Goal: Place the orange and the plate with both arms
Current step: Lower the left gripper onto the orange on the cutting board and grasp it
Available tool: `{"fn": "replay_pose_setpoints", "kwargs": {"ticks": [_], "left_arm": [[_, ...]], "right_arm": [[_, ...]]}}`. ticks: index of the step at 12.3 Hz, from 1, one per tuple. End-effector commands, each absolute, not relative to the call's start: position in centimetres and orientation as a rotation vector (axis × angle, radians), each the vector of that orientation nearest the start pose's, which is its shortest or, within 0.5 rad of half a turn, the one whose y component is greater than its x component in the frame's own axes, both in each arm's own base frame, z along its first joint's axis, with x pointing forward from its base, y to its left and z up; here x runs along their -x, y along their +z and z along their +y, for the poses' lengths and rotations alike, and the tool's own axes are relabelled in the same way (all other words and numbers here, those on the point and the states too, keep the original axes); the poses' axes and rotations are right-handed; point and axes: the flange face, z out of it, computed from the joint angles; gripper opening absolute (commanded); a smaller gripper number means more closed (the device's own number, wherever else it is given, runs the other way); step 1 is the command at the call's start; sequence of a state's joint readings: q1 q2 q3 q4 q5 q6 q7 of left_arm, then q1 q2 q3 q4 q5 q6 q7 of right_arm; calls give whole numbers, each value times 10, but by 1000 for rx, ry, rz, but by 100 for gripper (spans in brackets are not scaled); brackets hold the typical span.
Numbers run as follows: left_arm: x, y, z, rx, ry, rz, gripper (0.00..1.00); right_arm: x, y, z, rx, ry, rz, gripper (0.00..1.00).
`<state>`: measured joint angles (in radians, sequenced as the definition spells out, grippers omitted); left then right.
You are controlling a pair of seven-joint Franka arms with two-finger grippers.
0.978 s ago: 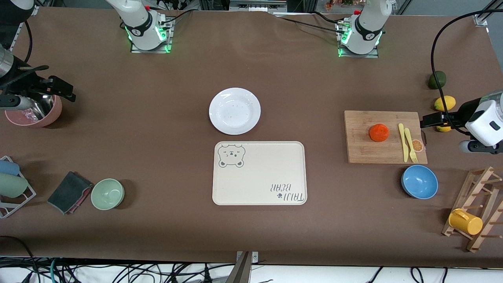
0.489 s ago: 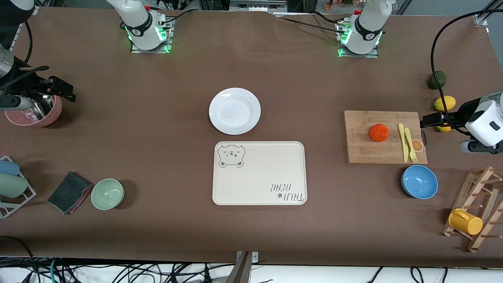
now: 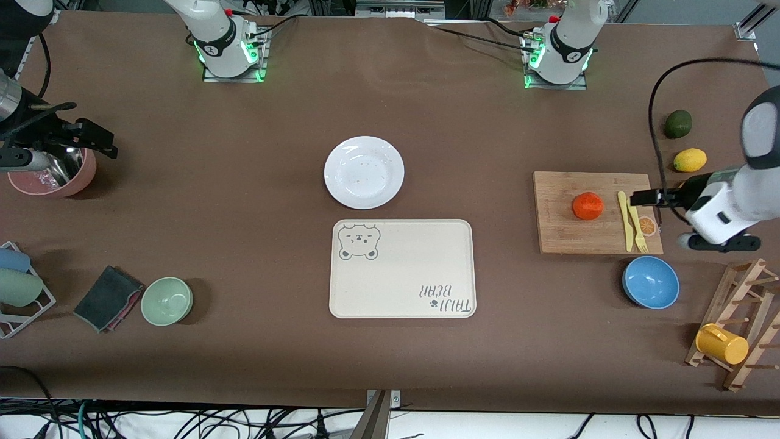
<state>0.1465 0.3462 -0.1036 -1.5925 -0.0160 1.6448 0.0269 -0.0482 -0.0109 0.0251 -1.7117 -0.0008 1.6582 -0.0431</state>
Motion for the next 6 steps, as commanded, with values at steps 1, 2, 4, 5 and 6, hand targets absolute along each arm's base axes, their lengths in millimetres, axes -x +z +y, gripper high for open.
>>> {"fn": "replay_pose_setpoints", "kwargs": {"ticks": [1,2,4,5,6], "left_arm": [[-597,365,31,3169,397,-75,100],[-591,346,29,3169,349,-107,100],[-575,304,22,3160,291,-180,100],[-568,288,21,3150,255,-163,100],[-561,275,21,3134,275,-139,100]], "right_arm": [[-556,575,-13,3140,67,-14,100],[-556,575,-13,3140,67,-14,100],[-556,575,-13,3140,67,-14,100],[-556,575,-14,3140,67,-12,100],[-557,573,-14,3139,72,-12,100]]}}
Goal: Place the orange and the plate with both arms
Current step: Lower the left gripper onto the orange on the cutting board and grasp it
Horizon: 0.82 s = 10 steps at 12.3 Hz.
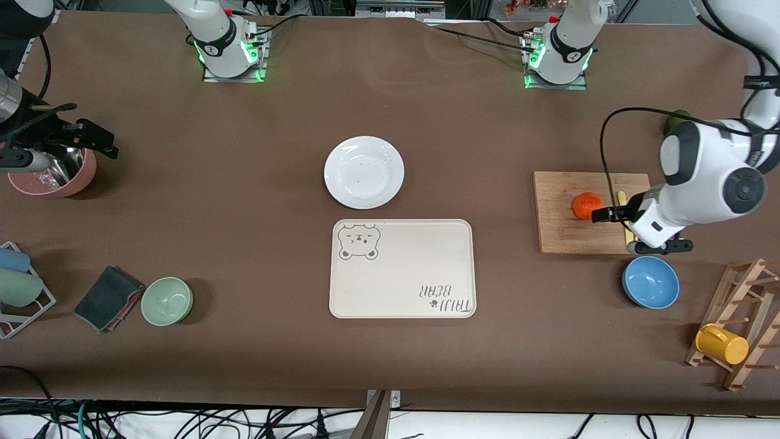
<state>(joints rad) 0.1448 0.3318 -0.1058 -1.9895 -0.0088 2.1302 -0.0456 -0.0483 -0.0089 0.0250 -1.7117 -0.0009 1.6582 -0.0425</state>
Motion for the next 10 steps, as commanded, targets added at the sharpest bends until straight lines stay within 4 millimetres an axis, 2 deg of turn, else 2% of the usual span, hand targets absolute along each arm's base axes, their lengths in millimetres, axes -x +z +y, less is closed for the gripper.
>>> {"fn": "replay_pose_setpoints", "kwargs": {"ticks": [1,4,6,10], "left_arm": [[-555,266,21,3114,301,-117,100],[-535,236,23,3111,344,-126,100],[-530,222,22,3114,349,-124,100],[-529,207,22,3116,366,-124,100]], "right_arm": [[-557,573,-15,3139,72,-10,100],[-557,573,-15,3139,72,-10,100],[-557,573,-15,3139,72,-10,100],[-557,573,-15,3139,72,-10,100]]}}
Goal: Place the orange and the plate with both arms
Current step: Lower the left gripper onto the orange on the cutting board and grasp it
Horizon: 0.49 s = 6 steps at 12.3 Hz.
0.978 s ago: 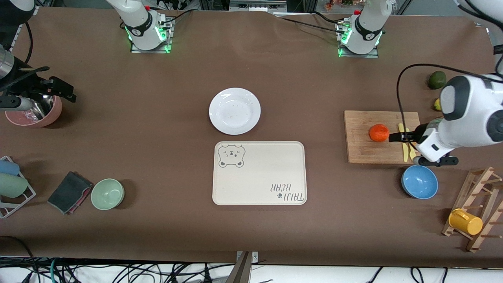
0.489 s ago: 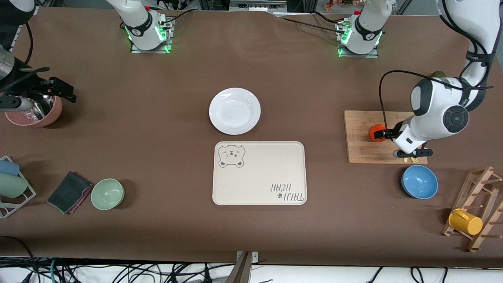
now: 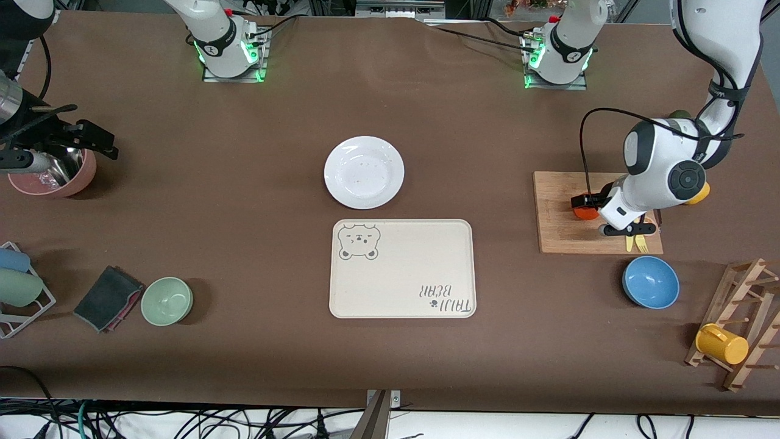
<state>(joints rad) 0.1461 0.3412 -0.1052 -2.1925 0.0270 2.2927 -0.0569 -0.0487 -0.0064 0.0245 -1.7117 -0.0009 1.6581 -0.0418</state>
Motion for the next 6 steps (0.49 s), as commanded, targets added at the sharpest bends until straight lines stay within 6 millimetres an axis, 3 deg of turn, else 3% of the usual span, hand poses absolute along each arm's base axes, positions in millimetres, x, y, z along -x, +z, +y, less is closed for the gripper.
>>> {"fn": "replay_pose_setpoints", "kwargs": {"ticks": [1,2,5,6], "left_arm": [[-529,204,21,3115,370,-120,93],[-530,203,21,3117,361,-119,83],[-532,205,18,3114,372,-101,26],[-536,213,15,3111,379,-98,15]], "right_arm": [[-557,573,-15,3139,72,-10,100],[-557,573,-15,3139,72,-10,100],[-557,573,-14,3139,72,-12,100],[-557,573,-15,3139,72,-12,100]]}}
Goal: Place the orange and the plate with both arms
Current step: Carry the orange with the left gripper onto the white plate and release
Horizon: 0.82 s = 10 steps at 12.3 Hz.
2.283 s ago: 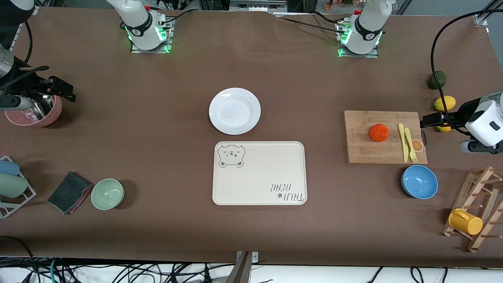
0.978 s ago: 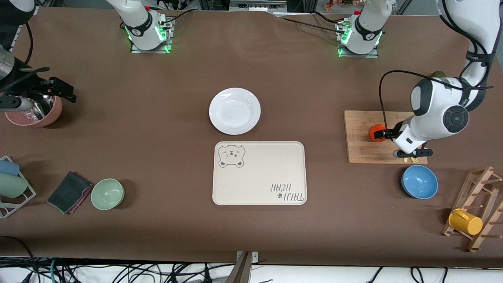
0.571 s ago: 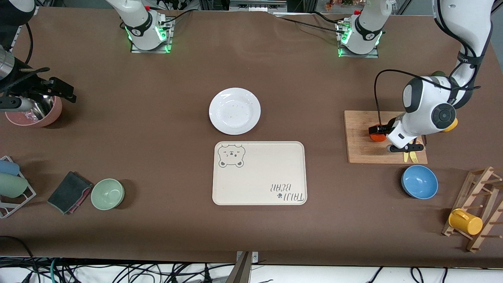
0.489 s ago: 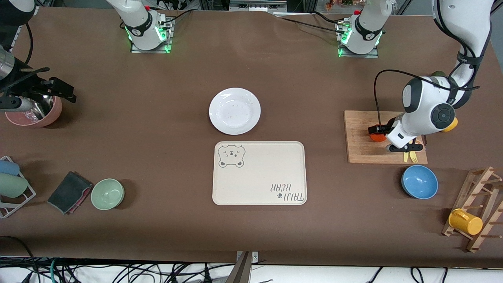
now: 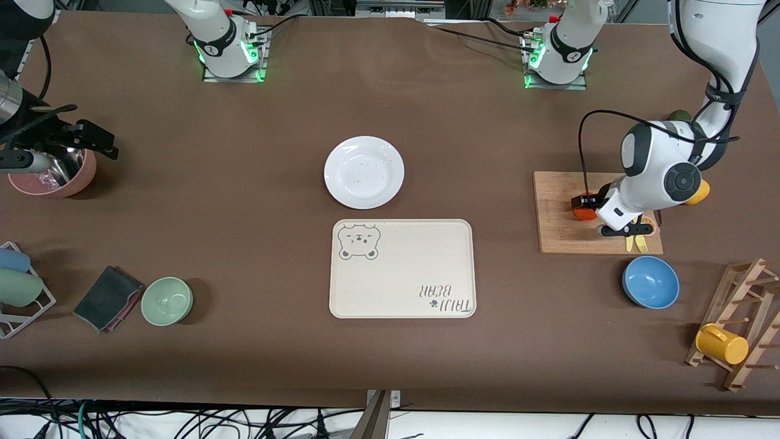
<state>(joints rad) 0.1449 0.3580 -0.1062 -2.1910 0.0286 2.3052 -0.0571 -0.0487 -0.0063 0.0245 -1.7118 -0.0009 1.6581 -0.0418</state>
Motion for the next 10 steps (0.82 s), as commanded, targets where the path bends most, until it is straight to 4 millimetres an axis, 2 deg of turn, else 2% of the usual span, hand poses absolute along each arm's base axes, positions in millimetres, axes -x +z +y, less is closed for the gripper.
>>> {"fn": "replay_pose_setpoints", "kwargs": {"ticks": [1,3,4,8,10], "left_arm": [[-543,225,8,3111,388,-88,10],[-562,253,-38,3095,410,-196,9],[-566,266,-74,3094,410,-269,9],[-548,298,-239,3111,362,-491,13],[-539,307,-339,3148,386,-584,14]], "right_arm": [[-557,573,-15,3139,72,-12,100],[-557,573,-14,3139,72,-14,100],[-556,573,-13,3139,75,-14,100],[-556,573,-13,3138,79,-19,100],[-554,572,-15,3135,110,-2,100]]}}
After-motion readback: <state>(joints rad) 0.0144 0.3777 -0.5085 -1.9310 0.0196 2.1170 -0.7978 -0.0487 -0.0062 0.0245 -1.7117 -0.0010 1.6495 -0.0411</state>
